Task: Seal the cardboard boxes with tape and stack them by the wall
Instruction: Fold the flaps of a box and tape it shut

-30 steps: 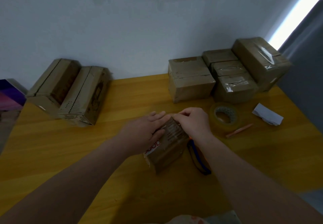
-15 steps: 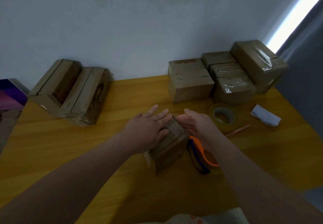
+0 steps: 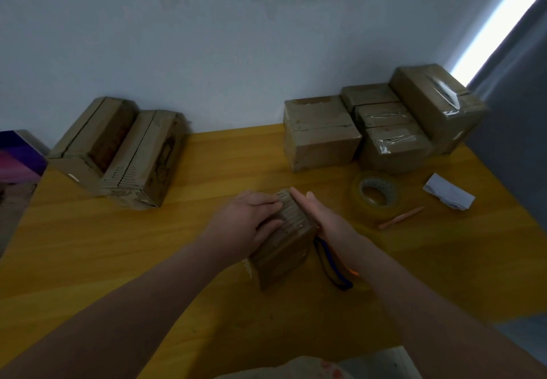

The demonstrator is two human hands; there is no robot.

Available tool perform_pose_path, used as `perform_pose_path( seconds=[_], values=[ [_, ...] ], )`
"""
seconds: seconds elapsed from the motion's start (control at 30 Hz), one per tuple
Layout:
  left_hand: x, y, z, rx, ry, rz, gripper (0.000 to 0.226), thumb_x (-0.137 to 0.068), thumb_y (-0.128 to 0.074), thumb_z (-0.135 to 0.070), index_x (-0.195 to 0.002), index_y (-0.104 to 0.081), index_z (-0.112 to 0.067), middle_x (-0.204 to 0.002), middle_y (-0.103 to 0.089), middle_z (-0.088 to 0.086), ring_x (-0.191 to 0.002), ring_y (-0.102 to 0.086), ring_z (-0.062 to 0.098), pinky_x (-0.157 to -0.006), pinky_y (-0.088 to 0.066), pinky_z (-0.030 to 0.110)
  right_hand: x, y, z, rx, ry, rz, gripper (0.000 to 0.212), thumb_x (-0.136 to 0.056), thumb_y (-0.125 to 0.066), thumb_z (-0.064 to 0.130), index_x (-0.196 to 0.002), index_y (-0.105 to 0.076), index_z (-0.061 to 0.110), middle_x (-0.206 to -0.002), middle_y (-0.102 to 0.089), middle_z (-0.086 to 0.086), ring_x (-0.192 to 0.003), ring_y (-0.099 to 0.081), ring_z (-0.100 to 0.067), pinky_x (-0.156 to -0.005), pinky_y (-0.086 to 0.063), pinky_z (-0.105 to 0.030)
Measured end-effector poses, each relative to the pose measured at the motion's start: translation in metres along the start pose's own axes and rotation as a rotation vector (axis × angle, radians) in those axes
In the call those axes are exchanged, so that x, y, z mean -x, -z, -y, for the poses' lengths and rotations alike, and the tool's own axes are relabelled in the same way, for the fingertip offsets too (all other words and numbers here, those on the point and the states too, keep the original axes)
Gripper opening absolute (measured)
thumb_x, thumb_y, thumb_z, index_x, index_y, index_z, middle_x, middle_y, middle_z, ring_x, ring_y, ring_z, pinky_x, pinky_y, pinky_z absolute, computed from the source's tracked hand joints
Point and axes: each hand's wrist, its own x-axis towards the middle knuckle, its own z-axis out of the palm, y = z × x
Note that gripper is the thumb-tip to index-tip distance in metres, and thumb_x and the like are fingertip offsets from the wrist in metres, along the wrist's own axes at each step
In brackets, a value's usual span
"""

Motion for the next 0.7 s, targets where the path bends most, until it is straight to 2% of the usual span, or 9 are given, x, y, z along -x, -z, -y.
perform_pose_path(
  seconds=[0.07,0.1,0.2,0.3,0.37,0.53,0.7],
  values=[
    [0.000,-0.002,0.003,0.061,0.001,-0.038,0.049,-0.091,-0.038,-0.043,-0.116,-0.069,-0.014,-0.120,-0.067,0.002,-0.106,-0.062,0.022,-0.091,-0.040,0.027,-0.004,-0.004,0.003,0.057,-0.038,0.011,0.058,-0.100,-0.025,0.059,-0.151,-0.025,0.033,-0.145,-0.034,0.008,-0.130,-0.041,-0.015,-0.107,-0.035,-0.031],
    [0.000,-0.003,0.004,0.090,-0.003,-0.062,0.045,-0.090,-0.041,-0.038,-0.113,-0.070,-0.012,-0.117,-0.068,0.003,-0.104,-0.064,0.022,-0.091,-0.041,0.028,-0.005,-0.003,0.001,0.104,-0.016,0.014,0.063,-0.098,-0.027,0.062,-0.153,-0.021,0.032,-0.151,-0.030,0.009,-0.132,-0.039,-0.012,-0.109,-0.034,-0.031],
    [0.000,-0.005,0.007,0.145,-0.015,-0.119,0.037,-0.088,-0.045,-0.026,-0.106,-0.073,-0.009,-0.110,-0.071,0.005,-0.099,-0.066,0.023,-0.089,-0.045,0.026,-0.003,0.001,-0.008,0.375,0.192,0.091,0.078,-0.090,-0.028,0.071,-0.155,-0.006,0.035,-0.160,-0.003,0.021,-0.145,-0.008,0.002,-0.118,-0.012,-0.028],
    [-0.001,-0.005,0.007,0.190,-0.021,-0.144,0.033,-0.089,-0.044,-0.019,-0.103,-0.071,-0.009,-0.104,-0.072,0.007,-0.094,-0.066,0.021,-0.083,-0.049,0.023,-0.003,0.005,-0.009,0.743,0.291,0.075,0.084,-0.086,-0.026,0.074,-0.154,0.004,0.034,-0.160,0.011,0.020,-0.147,0.003,-0.003,-0.119,-0.012,-0.034],
    [-0.002,-0.003,0.005,0.243,0.014,-0.170,0.022,-0.090,-0.045,-0.015,-0.102,-0.063,-0.016,-0.098,-0.070,0.005,-0.088,-0.061,0.015,-0.075,-0.049,0.024,-0.005,0.005,-0.003,0.940,0.298,0.074,0.092,-0.082,-0.025,0.078,-0.154,0.008,0.031,-0.160,0.016,0.018,-0.148,0.007,-0.006,-0.119,-0.012,-0.037],
    [-0.003,-0.004,0.002,0.244,0.085,-0.176,0.018,-0.088,-0.048,-0.014,-0.100,-0.060,-0.009,-0.093,-0.066,0.004,-0.084,-0.061,0.021,-0.069,-0.052,0.037,-0.005,0.005,0.004,1.179,0.320,0.088,0.114,-0.066,-0.024,0.089,-0.154,0.010,0.025,-0.159,0.020,0.015,-0.147,0.012,-0.007,-0.117,-0.018,-0.036],
    [-0.006,-0.004,-0.001,0.201,0.095,-0.166,0.013,-0.089,-0.054,-0.008,-0.100,-0.061,-0.008,-0.095,-0.067,0.004,-0.088,-0.062,0.024,-0.072,-0.050,0.036,0.000,0.010,0.004,1.273,0.362,0.093,0.113,-0.068,-0.030,0.089,-0.155,0.007,0.026,-0.161,0.014,0.014,-0.148,0.012,-0.008,-0.119,-0.016,-0.040]
  ],
)
